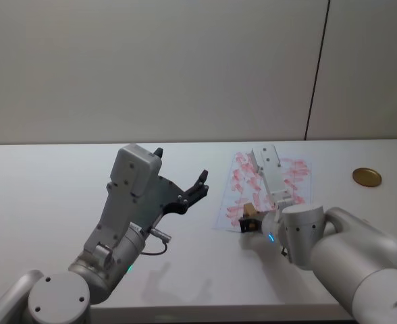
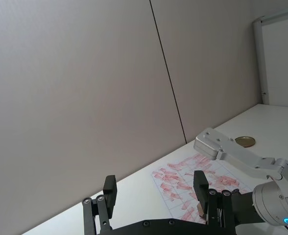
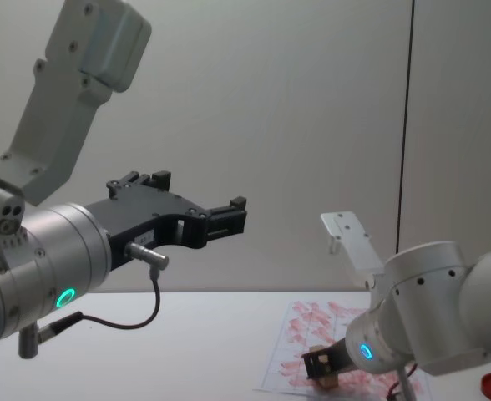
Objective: Use the one hand to pick up the stamp and affix it onto the A4 paper.
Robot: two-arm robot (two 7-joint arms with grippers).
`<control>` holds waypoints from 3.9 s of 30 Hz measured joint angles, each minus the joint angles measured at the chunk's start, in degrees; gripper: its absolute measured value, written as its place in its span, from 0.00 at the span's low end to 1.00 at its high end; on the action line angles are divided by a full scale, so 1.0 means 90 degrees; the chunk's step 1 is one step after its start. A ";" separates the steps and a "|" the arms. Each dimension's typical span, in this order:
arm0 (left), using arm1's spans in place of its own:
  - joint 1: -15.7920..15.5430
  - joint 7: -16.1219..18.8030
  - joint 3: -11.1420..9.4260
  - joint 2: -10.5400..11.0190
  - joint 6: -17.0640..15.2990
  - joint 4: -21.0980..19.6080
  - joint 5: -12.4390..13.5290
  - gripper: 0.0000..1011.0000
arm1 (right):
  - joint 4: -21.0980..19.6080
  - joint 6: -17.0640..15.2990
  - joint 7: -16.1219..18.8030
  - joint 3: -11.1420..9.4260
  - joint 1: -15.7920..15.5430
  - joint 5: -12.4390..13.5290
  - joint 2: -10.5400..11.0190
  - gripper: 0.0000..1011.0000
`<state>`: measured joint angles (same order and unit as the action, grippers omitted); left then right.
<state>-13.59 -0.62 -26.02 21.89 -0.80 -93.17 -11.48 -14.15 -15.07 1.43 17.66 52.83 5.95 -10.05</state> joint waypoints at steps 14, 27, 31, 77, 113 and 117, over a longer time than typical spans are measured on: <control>0.0000 -0.0001 0.0000 0.0000 0.0000 0.0000 0.0000 0.98 | 0.0708 0.0153 -0.0001 -0.0086 0.0340 -0.0012 -0.0116 0.22; 0.0000 -0.0001 0.0000 0.0000 0.0000 0.0000 0.0000 0.98 | 0.0965 0.0174 -0.0027 -0.0164 0.0464 -0.0039 -0.0149 0.22; 0.0000 -0.0001 0.0000 0.0000 0.0000 0.0000 0.0000 0.98 | 0.0998 0.0174 -0.0032 -0.0190 0.0478 -0.0045 -0.0147 0.22; 0.0000 -0.0001 0.0000 0.0000 0.0000 0.0000 0.0000 0.98 | -0.1804 -0.0025 0.0016 -0.0592 -0.0292 0.0019 0.0132 0.22; 0.0000 -0.0001 0.0000 0.0000 0.0000 0.0000 0.0000 0.98 | -0.4924 -0.1633 -0.0481 -0.1639 -0.2455 -0.0156 0.1082 0.22; 0.0000 -0.0001 0.0000 0.0000 0.0000 0.0000 0.0000 0.98 | -0.4943 -0.1694 -0.0498 -0.1745 -0.2562 -0.0172 0.1160 0.22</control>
<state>-13.59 -0.63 -26.02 21.90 -0.80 -93.18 -11.48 -58.64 -30.32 -3.05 1.95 29.78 4.40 0.39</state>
